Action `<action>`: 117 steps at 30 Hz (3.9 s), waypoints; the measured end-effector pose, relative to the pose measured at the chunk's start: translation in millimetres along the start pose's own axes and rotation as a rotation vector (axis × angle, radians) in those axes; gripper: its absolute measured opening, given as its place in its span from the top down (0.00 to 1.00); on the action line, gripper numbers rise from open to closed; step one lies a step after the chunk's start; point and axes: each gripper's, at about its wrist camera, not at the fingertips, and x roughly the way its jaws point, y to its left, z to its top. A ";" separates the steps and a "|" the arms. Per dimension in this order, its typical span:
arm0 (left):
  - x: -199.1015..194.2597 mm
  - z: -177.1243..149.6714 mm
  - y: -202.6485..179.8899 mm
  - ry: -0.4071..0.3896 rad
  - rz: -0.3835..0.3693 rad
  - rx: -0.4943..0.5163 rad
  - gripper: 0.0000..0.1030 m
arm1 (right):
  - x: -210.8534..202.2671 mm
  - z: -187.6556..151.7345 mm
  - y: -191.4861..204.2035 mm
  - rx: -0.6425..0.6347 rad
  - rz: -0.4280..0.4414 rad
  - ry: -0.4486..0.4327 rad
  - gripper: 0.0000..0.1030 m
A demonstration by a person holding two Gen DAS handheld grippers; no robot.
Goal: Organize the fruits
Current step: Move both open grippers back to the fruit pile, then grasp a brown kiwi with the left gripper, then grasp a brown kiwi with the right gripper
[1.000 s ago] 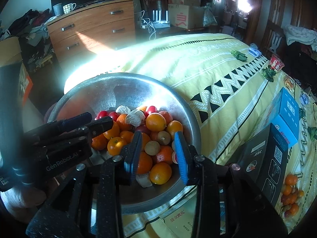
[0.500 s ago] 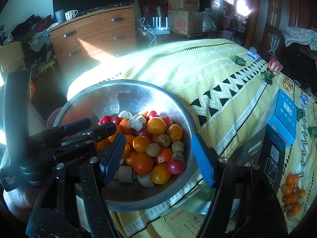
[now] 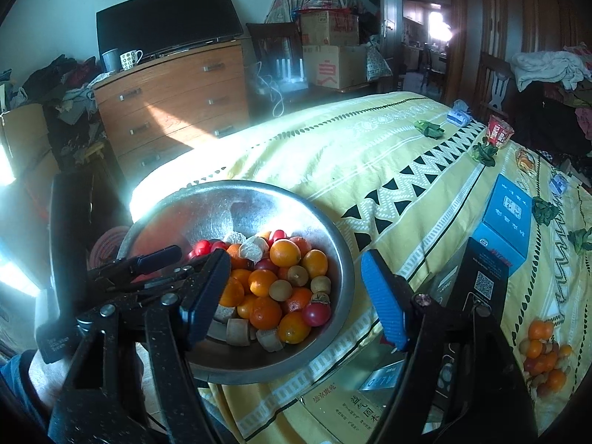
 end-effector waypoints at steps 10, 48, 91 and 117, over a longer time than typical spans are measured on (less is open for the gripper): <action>-13.0 -1.9 -31.0 -0.028 -0.047 0.037 0.36 | -34.0 -5.7 -30.3 0.046 -0.073 -0.042 0.28; 49.8 -148.6 -354.7 0.239 -0.495 0.630 0.45 | -123.5 -247.2 -246.9 0.515 -0.364 0.182 0.28; 232.0 -181.7 -430.0 0.325 -0.378 0.664 0.74 | -111.5 -294.3 -373.5 0.736 -0.333 0.114 0.43; 205.1 -193.2 -403.9 0.346 -0.389 0.618 0.74 | -61.4 -277.9 -412.6 0.686 -0.256 0.111 0.76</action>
